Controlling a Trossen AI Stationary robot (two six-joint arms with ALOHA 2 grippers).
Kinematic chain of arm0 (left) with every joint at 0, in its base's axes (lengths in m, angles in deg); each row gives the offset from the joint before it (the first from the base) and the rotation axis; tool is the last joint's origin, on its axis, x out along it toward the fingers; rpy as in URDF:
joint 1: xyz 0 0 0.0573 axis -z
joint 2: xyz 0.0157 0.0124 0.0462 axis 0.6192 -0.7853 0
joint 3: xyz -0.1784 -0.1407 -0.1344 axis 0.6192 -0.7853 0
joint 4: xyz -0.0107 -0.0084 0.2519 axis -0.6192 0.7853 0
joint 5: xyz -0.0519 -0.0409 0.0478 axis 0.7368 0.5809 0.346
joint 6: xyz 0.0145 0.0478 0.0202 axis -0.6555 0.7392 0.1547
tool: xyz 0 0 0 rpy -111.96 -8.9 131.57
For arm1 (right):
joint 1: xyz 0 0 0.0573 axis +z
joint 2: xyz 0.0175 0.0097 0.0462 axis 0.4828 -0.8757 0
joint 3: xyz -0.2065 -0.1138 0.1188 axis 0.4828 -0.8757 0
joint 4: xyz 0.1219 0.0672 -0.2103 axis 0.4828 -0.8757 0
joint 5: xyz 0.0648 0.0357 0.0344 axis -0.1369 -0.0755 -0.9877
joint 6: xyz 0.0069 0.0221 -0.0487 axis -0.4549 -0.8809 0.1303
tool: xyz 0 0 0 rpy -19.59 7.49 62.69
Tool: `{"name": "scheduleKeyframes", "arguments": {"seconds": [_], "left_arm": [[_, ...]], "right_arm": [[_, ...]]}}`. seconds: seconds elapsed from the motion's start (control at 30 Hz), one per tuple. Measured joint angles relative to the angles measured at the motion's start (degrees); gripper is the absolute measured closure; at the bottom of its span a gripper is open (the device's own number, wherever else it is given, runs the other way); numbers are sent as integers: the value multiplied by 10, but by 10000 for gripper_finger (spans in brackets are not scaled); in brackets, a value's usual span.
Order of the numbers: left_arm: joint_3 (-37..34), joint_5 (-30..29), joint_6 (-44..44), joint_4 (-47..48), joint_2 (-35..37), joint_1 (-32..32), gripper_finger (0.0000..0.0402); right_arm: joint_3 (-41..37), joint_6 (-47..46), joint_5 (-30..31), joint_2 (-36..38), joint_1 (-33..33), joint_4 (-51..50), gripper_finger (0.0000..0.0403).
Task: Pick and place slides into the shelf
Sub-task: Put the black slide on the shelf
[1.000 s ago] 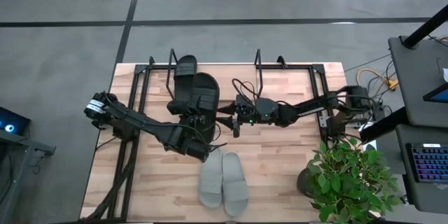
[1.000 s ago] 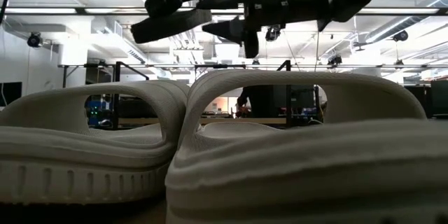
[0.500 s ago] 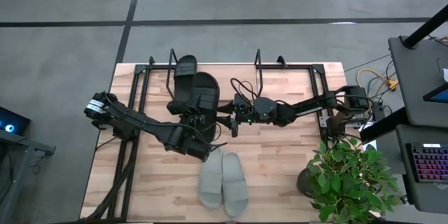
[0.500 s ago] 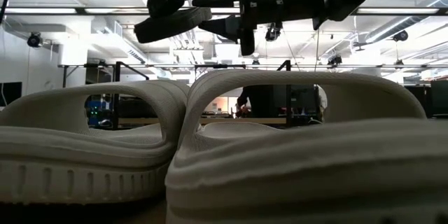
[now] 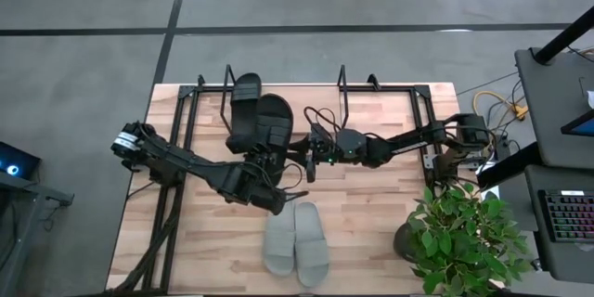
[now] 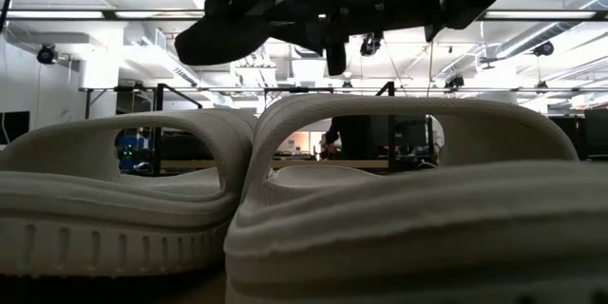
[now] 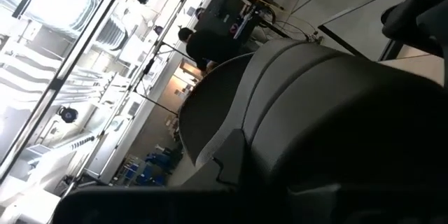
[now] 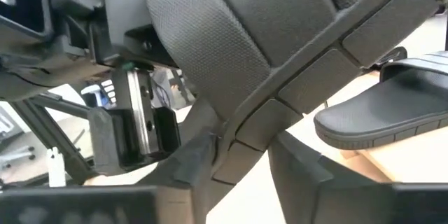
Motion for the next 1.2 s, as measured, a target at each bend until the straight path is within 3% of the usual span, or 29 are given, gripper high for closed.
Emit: {"name": "scheduleKeyframes", "arguments": {"seconds": [0.13,0.4,0.87,1.2], "left_arm": [[0,1,5,-2,0,0,401],[0,5,5,-2,0,0,399],[1,14,-1,-4,0,0,312],[1,13,-1,-4,0,0,303]], "right_arm": [[0,22,2,0,0,-5,331],[0,43,21,0,-2,-16,342],[0,67,31,0,-3,-13,393],[0,72,31,1,-3,-12,395]]}}
